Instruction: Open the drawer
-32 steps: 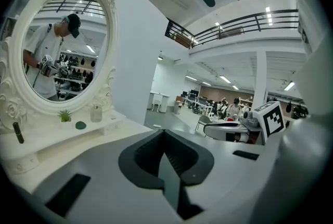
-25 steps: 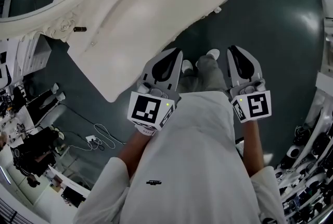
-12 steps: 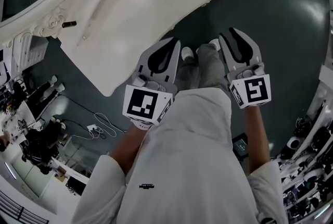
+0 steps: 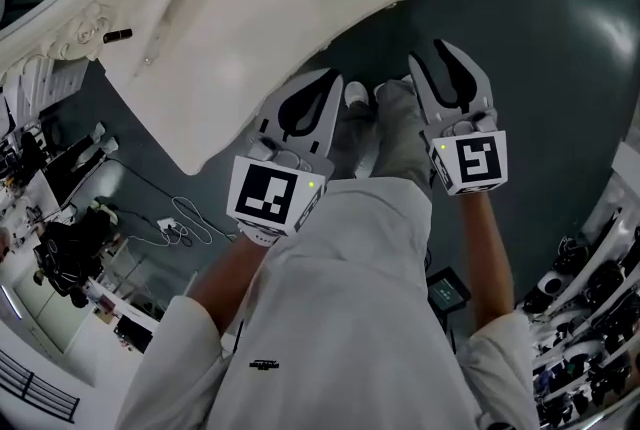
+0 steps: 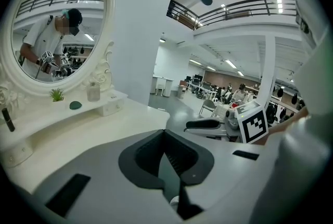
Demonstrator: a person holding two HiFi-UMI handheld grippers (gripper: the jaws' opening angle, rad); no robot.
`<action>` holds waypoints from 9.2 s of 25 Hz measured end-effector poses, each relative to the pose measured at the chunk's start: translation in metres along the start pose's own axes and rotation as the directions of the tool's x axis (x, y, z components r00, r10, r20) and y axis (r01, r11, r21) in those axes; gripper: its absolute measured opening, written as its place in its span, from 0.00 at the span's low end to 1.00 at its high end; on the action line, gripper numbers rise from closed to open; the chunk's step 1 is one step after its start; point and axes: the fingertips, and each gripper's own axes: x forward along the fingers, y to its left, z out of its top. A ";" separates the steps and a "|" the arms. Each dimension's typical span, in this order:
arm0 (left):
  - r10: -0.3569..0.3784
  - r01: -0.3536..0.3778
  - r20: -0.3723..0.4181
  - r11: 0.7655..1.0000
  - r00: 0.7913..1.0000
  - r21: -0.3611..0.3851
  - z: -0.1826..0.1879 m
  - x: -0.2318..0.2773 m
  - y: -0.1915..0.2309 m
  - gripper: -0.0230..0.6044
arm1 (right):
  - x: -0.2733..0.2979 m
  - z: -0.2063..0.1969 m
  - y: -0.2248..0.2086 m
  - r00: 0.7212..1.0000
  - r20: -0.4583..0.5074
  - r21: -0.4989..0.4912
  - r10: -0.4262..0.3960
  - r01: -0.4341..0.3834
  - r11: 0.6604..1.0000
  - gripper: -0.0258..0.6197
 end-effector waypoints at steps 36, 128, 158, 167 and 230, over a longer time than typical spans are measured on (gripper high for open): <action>0.051 -0.056 -0.075 0.996 0.996 -0.072 -0.063 0.052 0.020 0.05 | 0.117 -0.133 -0.036 0.988 -0.152 -0.022 0.031 -0.035 0.999 0.33; -0.054 0.047 -0.107 0.996 0.993 -0.072 -0.075 0.068 -0.033 0.05 | 0.021 -0.240 -0.066 0.922 -0.386 -0.020 0.020 -0.030 0.999 0.25; -0.040 0.028 -0.097 0.992 0.994 -0.120 -0.079 0.053 -0.012 0.05 | -0.020 -0.261 -0.073 0.885 -0.466 -0.019 -0.023 0.016 1.000 0.25; -0.033 0.022 -0.087 0.992 0.996 -0.123 -0.074 0.049 -0.013 0.05 | -0.029 -0.254 -0.073 0.891 -0.452 -0.023 -0.037 0.030 0.999 0.27; 0.042 -0.021 0.147 0.990 0.988 -0.139 0.001 -0.065 -0.007 0.05 | -0.071 0.044 0.053 0.993 -0.103 -0.148 -0.056 0.040 0.988 0.06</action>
